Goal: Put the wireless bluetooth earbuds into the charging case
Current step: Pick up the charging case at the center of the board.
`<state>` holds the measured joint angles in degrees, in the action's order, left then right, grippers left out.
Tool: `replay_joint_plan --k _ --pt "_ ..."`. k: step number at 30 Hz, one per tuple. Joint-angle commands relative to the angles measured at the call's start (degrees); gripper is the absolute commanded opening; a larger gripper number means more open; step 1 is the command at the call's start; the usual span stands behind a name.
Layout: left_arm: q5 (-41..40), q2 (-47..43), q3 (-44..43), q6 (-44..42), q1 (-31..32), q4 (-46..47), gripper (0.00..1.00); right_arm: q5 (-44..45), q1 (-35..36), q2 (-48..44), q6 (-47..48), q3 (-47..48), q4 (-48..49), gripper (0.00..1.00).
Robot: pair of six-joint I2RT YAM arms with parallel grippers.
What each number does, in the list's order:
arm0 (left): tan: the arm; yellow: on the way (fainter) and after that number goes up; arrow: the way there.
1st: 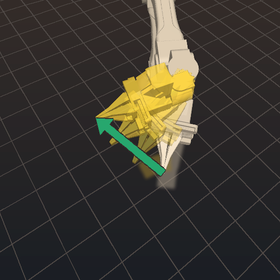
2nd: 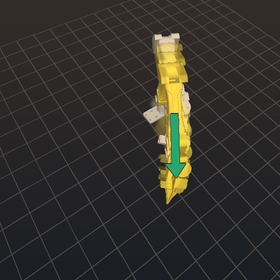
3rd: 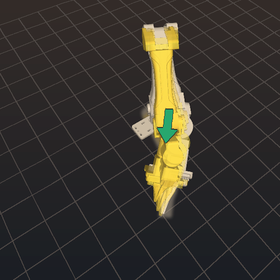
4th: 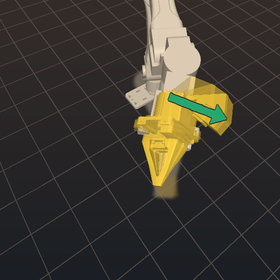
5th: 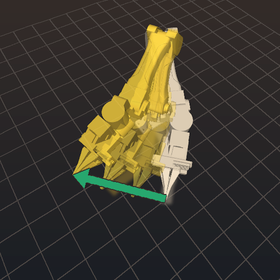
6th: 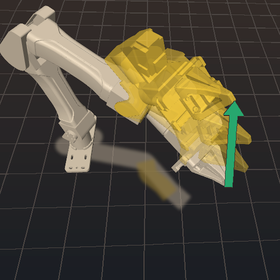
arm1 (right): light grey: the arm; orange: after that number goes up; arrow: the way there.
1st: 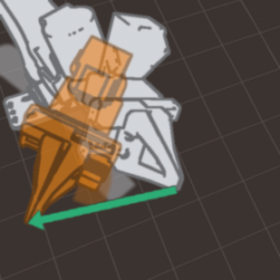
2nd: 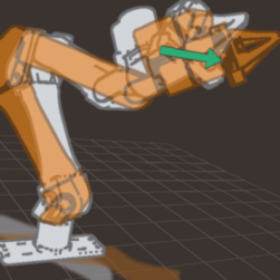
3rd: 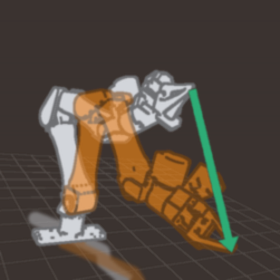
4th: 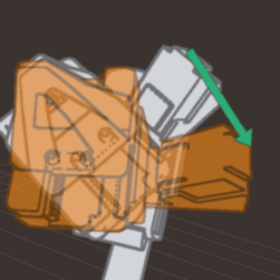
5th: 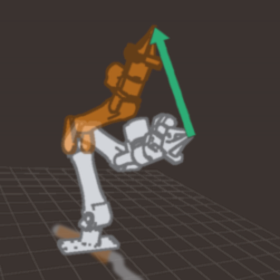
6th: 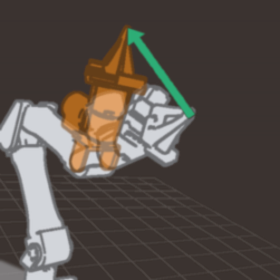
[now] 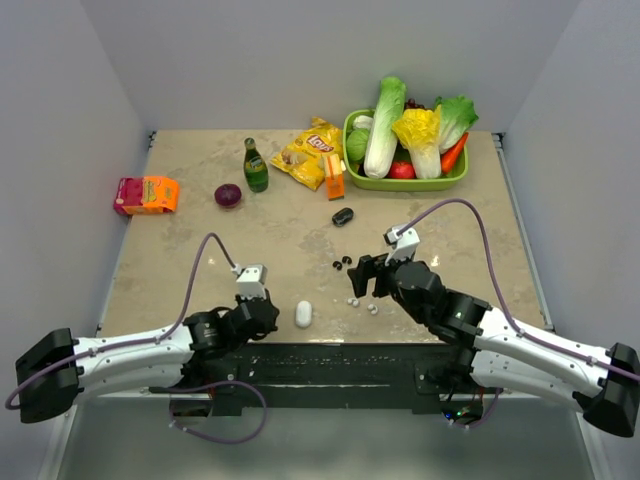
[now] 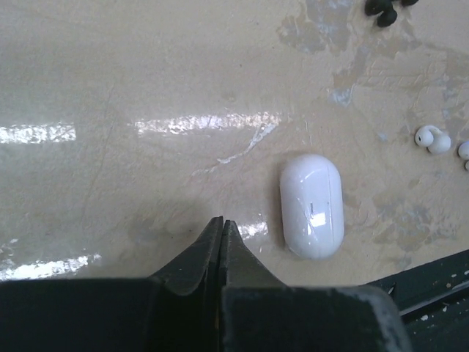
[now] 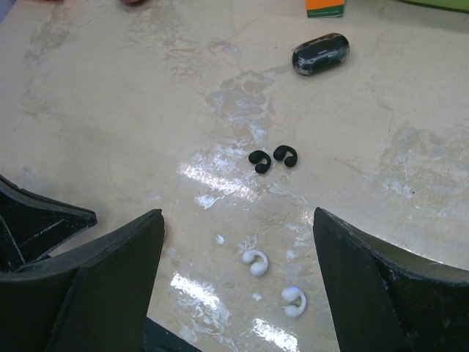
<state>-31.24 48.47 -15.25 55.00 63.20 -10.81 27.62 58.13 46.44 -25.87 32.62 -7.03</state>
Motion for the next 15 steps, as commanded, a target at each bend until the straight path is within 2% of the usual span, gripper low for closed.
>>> replay_joint_plan --k 1,9,15 --pt "1.0 0.9 1.4 2.0 2.4 2.9 0.0 -1.7 0.1 -1.5 -0.7 -1.0 2.2 0.84" --pt "2.2 10.8 0.7 1.5 6.1 10.1 0.0 -1.3 0.1 -2.8 -1.6 -1.5 1.0 0.86" --pt "3.7 14.0 0.1 0.6 6.6 16.2 0.0 -1.2 0.1 -3.8 -1.7 -1.8 -0.1 0.86"
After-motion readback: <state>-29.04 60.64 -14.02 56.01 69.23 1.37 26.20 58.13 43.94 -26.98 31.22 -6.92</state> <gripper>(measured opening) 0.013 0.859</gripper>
